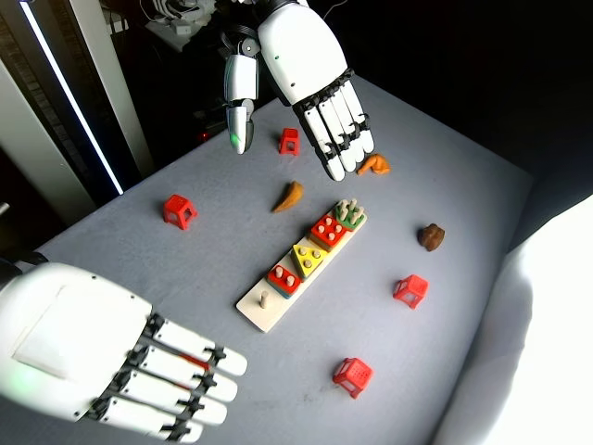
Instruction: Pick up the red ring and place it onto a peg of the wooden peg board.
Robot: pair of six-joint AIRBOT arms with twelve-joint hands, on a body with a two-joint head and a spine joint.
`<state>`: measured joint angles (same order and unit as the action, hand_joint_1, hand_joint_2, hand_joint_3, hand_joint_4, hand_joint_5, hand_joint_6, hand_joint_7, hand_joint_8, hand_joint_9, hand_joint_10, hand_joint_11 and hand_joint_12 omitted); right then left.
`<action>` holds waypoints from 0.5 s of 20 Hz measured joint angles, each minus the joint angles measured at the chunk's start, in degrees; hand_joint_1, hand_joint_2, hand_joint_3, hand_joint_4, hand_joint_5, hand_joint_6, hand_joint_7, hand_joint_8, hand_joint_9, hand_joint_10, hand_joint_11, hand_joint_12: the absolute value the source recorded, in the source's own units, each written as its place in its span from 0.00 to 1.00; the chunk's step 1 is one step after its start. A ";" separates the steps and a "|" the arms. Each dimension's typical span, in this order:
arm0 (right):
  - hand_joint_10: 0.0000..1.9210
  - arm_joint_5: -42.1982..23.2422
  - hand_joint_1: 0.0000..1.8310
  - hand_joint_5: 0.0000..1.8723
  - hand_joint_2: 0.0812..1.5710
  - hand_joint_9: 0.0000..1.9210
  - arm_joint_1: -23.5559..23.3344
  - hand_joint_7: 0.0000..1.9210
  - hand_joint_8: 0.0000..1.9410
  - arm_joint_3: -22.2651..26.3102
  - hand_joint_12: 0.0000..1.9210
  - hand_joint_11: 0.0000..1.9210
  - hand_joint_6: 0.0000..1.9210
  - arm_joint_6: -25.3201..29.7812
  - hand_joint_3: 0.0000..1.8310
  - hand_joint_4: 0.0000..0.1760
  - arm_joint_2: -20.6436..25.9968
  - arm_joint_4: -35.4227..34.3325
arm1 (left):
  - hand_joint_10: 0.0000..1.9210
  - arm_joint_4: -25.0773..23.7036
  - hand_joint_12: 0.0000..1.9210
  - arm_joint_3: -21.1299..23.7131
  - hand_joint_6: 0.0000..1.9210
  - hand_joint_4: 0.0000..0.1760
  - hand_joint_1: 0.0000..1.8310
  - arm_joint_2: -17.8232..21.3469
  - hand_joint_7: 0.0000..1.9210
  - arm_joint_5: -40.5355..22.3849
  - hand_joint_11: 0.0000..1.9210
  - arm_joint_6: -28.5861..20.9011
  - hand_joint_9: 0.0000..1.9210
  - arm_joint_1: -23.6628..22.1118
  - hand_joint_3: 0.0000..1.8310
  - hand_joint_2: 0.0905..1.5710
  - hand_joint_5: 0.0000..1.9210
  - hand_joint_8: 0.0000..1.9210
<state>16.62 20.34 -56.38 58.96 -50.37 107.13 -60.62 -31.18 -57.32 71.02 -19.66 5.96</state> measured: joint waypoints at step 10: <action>0.00 0.22 0.64 0.01 0.58 0.01 1.79 0.00 0.00 -8.94 0.33 0.00 0.00 -16.83 0.00 0.00 -8.92 -21.42 | 0.00 0.04 0.01 0.00 0.00 0.00 0.00 0.04 0.03 -0.17 0.02 -0.20 0.02 0.00 0.01 0.70 0.02 0.00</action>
<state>16.84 22.13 -65.32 42.13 -59.29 85.71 -60.58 -31.18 -57.28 70.85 -19.86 5.96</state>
